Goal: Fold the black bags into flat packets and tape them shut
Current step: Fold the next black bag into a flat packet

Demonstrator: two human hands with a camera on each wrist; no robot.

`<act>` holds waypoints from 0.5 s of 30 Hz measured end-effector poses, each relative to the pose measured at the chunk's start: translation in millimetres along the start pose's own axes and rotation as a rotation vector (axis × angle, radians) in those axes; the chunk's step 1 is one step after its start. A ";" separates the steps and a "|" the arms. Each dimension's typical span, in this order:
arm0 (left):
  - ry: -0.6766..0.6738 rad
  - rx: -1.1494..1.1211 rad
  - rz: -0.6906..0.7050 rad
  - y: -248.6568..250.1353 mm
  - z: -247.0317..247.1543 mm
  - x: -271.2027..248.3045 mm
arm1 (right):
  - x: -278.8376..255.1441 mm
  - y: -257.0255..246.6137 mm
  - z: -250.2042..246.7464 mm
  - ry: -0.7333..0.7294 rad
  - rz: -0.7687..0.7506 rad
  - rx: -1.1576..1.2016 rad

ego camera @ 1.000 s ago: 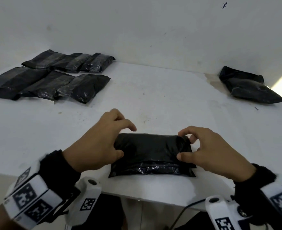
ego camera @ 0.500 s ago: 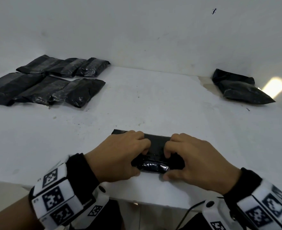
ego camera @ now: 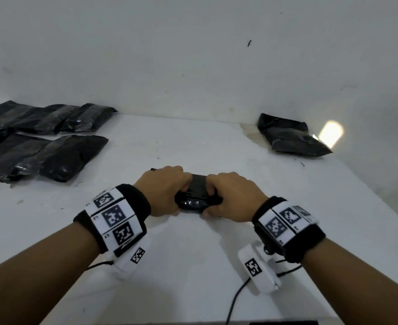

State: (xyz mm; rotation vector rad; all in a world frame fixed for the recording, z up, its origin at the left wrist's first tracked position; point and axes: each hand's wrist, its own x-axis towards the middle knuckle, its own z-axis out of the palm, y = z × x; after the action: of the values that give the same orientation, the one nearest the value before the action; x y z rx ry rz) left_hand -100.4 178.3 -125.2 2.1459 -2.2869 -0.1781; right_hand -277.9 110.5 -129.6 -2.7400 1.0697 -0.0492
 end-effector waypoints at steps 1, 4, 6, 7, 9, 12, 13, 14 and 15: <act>0.004 -0.001 -0.006 0.8 0.3 3.8 | 1.2 4.0 -0.9 -0.005 0.005 0.029; -0.006 0.020 -0.018 3.0 0.5 9.9 | 1.8 17.8 -10.1 -0.032 0.025 0.206; -0.018 0.032 -0.024 5.3 -0.4 10.3 | 7.9 33.9 -16.5 0.018 0.069 0.339; -0.019 0.036 -0.025 6.9 -1.0 10.6 | 13.5 44.7 -18.3 0.063 0.109 0.378; 0.000 0.031 -0.025 10.7 -1.6 12.6 | 31.3 74.4 -16.0 0.165 0.213 0.345; 0.028 -0.002 -0.001 14.8 1.0 18.7 | 59.2 116.6 -7.0 0.225 0.390 0.223; 0.030 -0.010 0.005 15.2 1.7 20.5 | 66.2 127.1 -4.5 0.182 0.432 0.191; 0.032 -0.017 0.005 15.0 2.3 21.7 | 71.5 136.5 -2.0 0.126 0.461 0.144; 0.037 -0.021 0.002 14.5 2.6 22.5 | 75.5 143.6 0.0 0.075 0.492 0.082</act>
State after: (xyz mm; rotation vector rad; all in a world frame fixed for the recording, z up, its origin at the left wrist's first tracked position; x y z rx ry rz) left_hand -116.5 157.0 -128.4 2.1192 -2.2566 -0.1607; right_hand -318.0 -43.5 -160.9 -2.3448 1.6877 -0.1191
